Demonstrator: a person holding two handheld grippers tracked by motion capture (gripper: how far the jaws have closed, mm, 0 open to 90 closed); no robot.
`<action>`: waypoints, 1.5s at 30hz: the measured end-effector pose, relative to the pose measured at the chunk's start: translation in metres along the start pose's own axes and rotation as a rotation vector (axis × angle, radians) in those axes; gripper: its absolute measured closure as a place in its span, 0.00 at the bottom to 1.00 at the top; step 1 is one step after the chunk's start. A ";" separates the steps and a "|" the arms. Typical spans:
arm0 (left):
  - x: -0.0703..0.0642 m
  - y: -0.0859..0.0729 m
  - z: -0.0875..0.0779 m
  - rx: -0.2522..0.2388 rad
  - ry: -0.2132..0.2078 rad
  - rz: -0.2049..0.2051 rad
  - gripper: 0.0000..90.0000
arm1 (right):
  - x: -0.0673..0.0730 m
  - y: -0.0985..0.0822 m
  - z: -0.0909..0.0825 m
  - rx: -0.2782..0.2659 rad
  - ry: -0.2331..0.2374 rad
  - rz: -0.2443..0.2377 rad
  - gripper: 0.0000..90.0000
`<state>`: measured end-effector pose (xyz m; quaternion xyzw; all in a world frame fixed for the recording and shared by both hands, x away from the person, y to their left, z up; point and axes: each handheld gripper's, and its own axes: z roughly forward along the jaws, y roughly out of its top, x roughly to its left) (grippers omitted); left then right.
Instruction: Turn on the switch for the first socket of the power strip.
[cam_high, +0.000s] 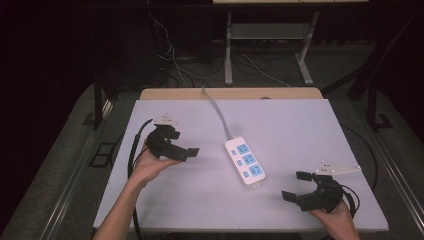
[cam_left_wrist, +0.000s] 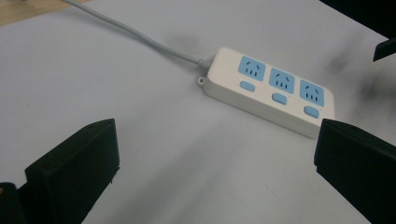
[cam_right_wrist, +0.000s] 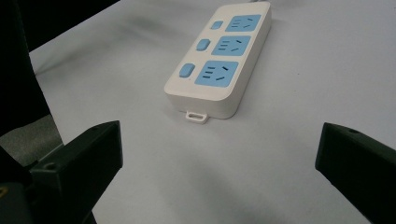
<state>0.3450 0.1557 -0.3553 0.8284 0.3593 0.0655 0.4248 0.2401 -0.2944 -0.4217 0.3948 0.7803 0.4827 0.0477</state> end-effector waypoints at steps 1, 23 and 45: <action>0.000 -0.003 -0.001 -0.006 0.000 -0.004 0.00 | 0.000 0.000 0.000 0.000 0.000 -0.001 0.00; -0.024 -0.051 -0.012 -0.091 0.024 -0.002 0.00 | 0.000 0.000 0.000 0.002 -0.004 0.003 0.00; -0.036 -0.099 -0.009 -0.144 0.019 -0.051 0.00 | 0.000 -0.002 0.000 0.008 -0.008 0.012 0.00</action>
